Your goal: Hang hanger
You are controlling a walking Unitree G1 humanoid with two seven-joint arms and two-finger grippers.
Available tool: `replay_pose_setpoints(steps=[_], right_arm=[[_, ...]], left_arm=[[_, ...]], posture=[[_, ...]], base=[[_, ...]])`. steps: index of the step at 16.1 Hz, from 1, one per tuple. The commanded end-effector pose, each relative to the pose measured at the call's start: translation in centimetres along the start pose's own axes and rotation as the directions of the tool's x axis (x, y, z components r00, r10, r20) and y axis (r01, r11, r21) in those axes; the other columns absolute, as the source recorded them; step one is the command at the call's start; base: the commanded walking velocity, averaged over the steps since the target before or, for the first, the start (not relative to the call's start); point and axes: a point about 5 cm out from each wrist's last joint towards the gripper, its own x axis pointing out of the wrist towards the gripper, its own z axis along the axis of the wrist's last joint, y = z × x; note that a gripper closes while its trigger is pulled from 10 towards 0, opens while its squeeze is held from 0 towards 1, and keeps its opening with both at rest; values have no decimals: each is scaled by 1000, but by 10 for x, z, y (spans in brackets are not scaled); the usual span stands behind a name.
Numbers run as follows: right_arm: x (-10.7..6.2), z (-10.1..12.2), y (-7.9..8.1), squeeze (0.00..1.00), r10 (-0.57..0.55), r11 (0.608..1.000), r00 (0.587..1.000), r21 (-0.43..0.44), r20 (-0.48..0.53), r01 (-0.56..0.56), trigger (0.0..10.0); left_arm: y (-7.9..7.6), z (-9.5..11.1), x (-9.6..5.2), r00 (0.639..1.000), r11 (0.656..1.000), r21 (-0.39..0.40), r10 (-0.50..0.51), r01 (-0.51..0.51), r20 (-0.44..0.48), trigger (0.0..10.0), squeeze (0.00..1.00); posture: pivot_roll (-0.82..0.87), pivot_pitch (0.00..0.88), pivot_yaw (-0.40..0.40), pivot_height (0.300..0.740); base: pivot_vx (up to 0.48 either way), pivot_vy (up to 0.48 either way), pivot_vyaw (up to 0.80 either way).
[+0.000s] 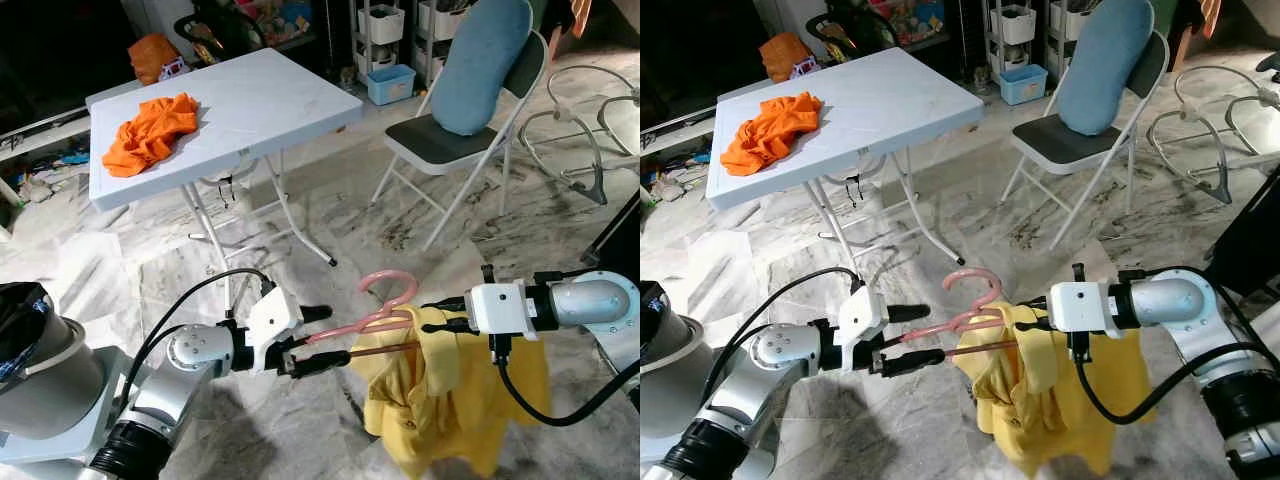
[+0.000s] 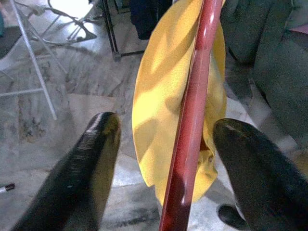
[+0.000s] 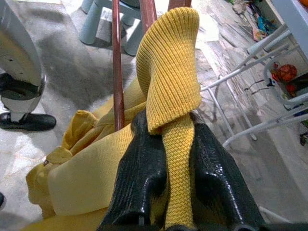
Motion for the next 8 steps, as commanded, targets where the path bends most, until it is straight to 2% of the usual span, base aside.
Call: replay_pose_setpoints(steps=[1,8], right_arm=[[-2,11,-6,0,-9,999,999,-44,42,10,10000],[0,13,-5,0,2,999,999,-48,48,0,10000]], left_arm=[[6,1,-6,1000,1000,4,14,-14,-7,0,0],[6,0,0,1000,1000,-15,-25,25,1,0,0]], posture=[[-182,0,148,740],[-183,0,148,740]], base=[[0,0,0],[0,0,0]])
